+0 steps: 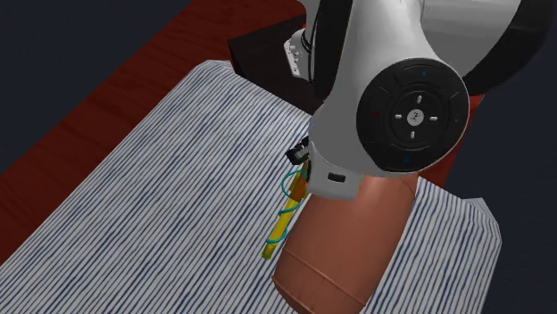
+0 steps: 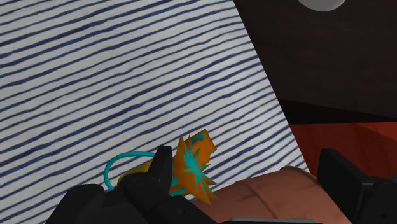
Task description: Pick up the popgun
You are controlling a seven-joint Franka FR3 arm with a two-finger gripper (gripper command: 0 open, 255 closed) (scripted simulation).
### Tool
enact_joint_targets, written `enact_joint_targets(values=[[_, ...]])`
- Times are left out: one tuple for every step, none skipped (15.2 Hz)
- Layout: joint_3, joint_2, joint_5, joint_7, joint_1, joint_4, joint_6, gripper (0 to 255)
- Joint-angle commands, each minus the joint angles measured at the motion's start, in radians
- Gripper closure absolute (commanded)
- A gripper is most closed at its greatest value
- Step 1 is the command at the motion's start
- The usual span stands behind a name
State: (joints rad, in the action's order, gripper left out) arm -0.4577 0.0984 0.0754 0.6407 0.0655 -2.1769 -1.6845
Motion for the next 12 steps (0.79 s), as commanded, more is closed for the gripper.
enact_joint_targets(values=[[-0.025,-0.102,-0.009,0.067,0.013,0.053,-0.001,0],[-0.032,-0.145,-0.013,0.095,0.021,0.076,0.0,0],[-0.032,-0.151,-0.015,0.097,0.023,0.069,-0.013,0],[-0.031,-0.158,-0.018,0.098,0.024,0.062,-0.026,0],[-0.031,-0.165,-0.02,0.1,0.024,0.055,-0.039,0],[-0.031,-0.172,-0.023,0.101,0.025,0.049,-0.052,0],[-0.031,-0.18,-0.026,0.103,0.026,0.042,-0.065,0],[-0.031,-0.187,-0.029,0.105,0.026,0.036,-0.078,0],[-0.031,-0.195,-0.032,0.107,0.027,0.031,-0.091,0],[-0.031,-0.2,-0.034,0.108,0.027,0.027,-0.098,0],[-0.031,-0.2,-0.034,0.108,0.028,0.027,-0.098,0],[-0.031,-0.2,-0.034,0.108,0.028,0.027,-0.098,0]])
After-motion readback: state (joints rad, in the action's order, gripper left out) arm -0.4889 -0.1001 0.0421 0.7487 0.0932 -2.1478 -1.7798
